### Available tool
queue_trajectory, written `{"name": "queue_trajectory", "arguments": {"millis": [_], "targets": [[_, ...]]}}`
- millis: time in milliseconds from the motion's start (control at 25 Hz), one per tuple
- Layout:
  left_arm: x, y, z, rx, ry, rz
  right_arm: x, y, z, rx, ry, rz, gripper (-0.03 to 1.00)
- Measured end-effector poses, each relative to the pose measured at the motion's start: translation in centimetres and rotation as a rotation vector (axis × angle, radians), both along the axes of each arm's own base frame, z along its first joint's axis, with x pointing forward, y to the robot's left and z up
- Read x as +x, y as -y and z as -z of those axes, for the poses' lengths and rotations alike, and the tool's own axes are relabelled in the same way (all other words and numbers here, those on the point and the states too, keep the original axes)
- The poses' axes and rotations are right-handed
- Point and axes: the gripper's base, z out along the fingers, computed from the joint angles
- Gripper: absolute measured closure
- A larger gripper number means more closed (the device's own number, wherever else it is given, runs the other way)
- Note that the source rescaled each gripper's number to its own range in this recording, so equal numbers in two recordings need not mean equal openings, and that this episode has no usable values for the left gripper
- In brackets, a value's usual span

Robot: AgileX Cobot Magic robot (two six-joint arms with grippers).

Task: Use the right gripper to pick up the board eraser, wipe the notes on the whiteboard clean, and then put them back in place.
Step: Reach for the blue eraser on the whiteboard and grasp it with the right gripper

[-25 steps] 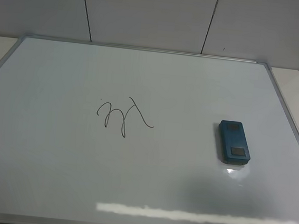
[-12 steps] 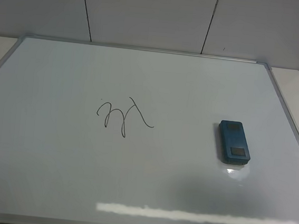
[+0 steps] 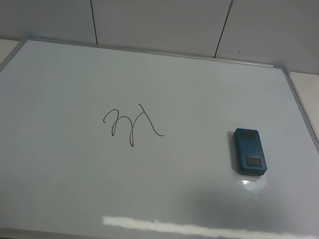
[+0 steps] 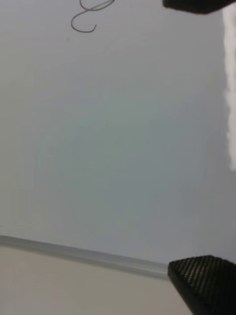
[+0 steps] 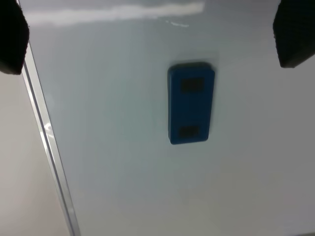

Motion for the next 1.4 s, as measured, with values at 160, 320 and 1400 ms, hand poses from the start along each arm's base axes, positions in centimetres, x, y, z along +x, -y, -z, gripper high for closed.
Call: {"name": "queue_trajectory", "arguments": {"millis": [160, 320, 1400], "targets": [[0.0, 0.0, 0.0, 0.000, 0.000, 0.000, 1.4, 0.0, 0.1, -0.002, -0.090, 0.000, -0.03], [0.0, 0.0, 0.0, 0.000, 0.000, 0.000, 3.4, -0.1, 0.2, -0.004, -0.214, 0.000, -0.03], [0.0, 0.0, 0.0, 0.000, 0.000, 0.000, 15.0, -3.6, -4.3, 0.001, -0.513, -0.039, -0.03]]}}
